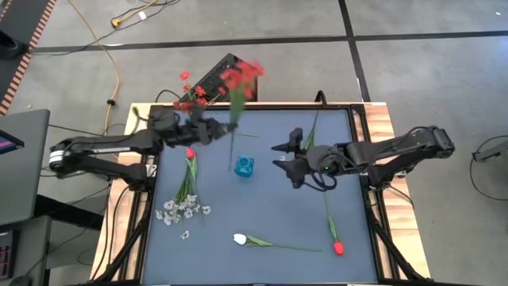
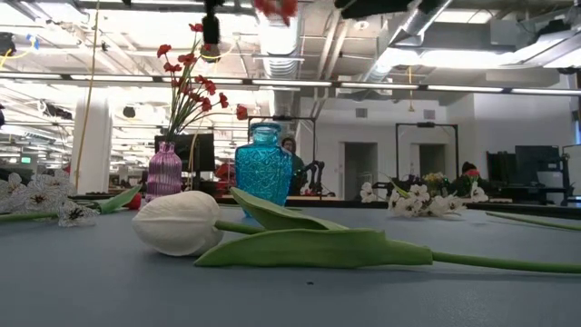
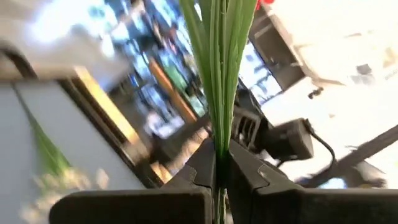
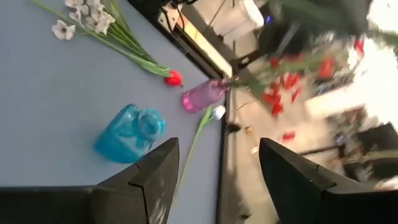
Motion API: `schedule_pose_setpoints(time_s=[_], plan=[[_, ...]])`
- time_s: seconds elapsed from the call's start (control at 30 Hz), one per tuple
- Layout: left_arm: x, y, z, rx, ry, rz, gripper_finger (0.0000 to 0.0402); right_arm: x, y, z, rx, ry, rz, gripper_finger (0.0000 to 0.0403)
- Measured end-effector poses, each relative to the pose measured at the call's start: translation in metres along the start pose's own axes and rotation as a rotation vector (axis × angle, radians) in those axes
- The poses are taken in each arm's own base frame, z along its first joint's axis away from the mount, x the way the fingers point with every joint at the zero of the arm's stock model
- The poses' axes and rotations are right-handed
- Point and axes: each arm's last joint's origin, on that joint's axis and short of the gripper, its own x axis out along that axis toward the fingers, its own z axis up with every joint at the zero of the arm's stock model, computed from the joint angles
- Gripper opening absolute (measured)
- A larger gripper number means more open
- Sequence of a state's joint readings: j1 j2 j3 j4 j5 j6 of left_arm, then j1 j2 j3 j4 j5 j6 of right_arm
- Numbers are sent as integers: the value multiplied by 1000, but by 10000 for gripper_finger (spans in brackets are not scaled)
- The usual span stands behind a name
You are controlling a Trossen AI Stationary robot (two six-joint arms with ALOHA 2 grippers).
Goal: Sort flowers into vase by color
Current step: Put the red flowers into the purple vase
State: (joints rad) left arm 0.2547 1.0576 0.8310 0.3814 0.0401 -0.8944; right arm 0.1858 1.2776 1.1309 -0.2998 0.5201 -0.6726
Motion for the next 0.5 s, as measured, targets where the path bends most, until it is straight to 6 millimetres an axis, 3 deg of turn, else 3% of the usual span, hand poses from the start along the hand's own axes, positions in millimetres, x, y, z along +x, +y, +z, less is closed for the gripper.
schedule_pose_setpoints(time_s=[0.27,0.5], plan=[[-51,-31,32,575,-265,86,3,-4,-12,-21,253,97,38,249],[-96,-43,50,649,-475,342,2,6,-8,-29,326,153,100,249]])
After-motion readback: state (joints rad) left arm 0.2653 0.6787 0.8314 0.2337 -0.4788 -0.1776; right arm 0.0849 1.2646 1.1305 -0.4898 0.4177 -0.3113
